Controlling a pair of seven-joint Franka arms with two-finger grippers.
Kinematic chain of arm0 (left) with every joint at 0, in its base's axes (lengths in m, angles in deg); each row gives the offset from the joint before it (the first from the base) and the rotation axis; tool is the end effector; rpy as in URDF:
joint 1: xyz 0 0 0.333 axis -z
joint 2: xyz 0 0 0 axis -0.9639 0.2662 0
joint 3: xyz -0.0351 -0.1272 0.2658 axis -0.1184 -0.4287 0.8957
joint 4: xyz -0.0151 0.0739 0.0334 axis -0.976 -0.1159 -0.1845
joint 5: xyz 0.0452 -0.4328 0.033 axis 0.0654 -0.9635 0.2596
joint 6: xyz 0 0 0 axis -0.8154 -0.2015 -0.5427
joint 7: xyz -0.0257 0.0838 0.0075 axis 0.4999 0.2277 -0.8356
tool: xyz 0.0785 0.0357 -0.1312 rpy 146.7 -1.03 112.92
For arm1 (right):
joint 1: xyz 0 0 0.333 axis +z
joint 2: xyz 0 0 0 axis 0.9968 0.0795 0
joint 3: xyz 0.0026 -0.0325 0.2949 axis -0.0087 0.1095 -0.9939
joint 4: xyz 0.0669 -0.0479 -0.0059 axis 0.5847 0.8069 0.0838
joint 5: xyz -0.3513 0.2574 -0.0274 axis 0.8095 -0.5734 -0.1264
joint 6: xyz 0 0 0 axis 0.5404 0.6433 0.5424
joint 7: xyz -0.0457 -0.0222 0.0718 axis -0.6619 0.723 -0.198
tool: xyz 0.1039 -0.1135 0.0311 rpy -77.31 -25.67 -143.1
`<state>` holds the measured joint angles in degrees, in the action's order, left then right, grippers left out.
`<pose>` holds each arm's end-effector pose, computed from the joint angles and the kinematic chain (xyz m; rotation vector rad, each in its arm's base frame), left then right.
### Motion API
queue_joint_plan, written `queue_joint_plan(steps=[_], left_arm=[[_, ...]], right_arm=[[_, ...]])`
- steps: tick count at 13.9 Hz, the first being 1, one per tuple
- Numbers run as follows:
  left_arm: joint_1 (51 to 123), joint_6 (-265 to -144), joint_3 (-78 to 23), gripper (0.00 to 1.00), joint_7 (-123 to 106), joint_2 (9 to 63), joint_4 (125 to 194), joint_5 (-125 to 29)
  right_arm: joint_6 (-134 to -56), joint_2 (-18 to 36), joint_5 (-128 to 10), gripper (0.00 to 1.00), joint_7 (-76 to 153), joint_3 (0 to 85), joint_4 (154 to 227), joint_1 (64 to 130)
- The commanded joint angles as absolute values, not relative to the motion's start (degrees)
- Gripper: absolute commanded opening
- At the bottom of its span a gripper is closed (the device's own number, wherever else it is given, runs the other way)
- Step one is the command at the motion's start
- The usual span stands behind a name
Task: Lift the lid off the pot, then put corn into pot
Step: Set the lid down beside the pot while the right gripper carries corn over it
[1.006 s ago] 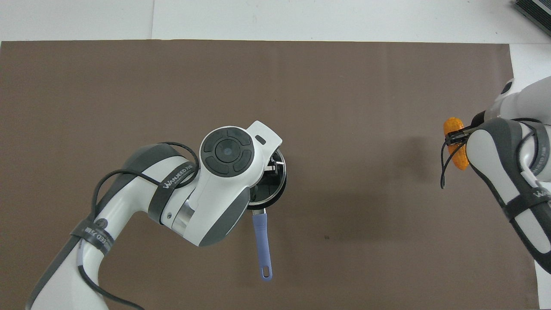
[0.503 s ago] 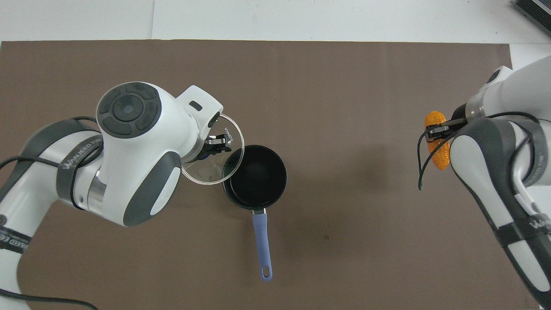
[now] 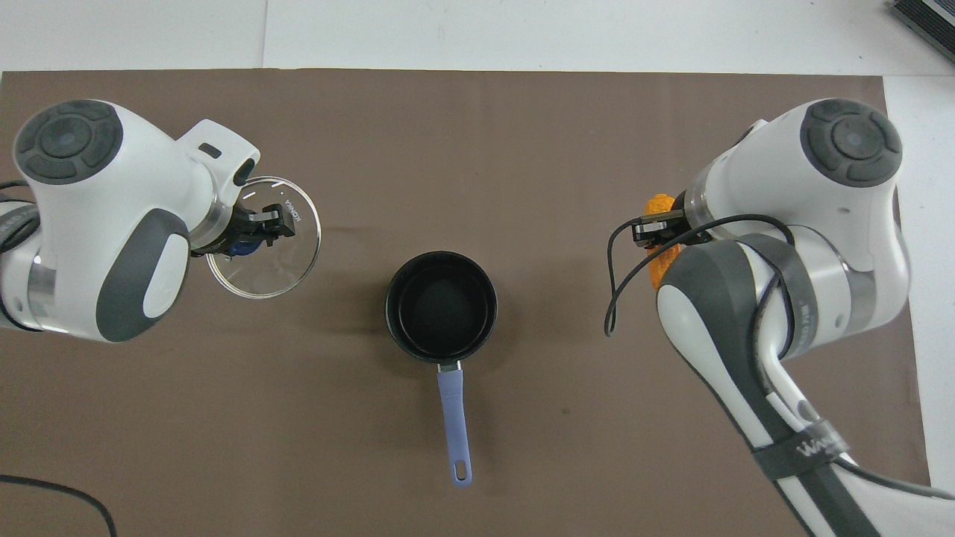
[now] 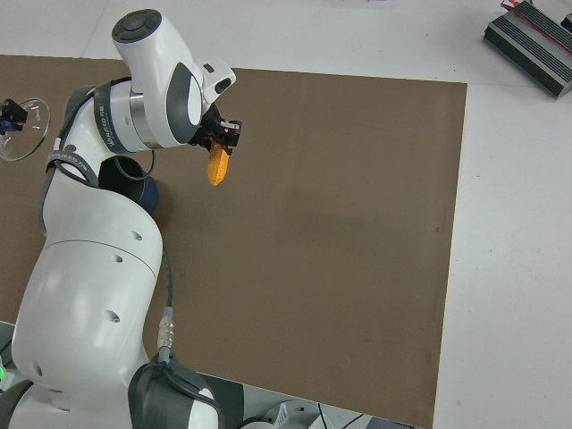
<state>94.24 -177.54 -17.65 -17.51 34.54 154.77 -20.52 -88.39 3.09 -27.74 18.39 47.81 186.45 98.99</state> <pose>0.6208 -0.1373 0.3692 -3.0651 -0.2859 -0.0006 0.6311 0.1723 0.3960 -3.1366 -0.1040 -0.0450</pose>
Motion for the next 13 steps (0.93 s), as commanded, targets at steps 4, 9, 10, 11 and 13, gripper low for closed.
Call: queue_joint_plan(steps=[4, 9, 10, 11, 13], left_arm=[[86.53, -190.72, -18.36, 0.0, -14.52, 30.11, 173.21, -11.68], [81.86, -199.79, -18.36, 1.0, -9.24, 29.48, 180.28, -9.82], [81.94, -199.53, -18.36, 1.0, -9.15, 30.18, 178.45, -9.82], [82.21, -199.53, -18.44, 1.0, -9.24, 31.06, 177.04, -9.82], [82.73, -199.27, -18.44, 1.0, -9.06, 32.81, 174.05, -9.82]], right_arm=[[-87.84, 10.21, -27.51, 0.0, 2.86, 47.92, 178.04, 110.64], [-89.24, 16.53, -27.51, 0.0, -5.76, 47.92, 172.07, 119.08], [-89.59, 18.11, -27.51, 0.0, -7.6, 47.92, 171.27, 120.32], [-91.07, 19.17, -27.51, 0.0, -8.49, 47.92, 171.09, 120.94], [-93.46, 20.76, -27.86, 0.0, -8.93, 47.84, 171.53, 122.34]])
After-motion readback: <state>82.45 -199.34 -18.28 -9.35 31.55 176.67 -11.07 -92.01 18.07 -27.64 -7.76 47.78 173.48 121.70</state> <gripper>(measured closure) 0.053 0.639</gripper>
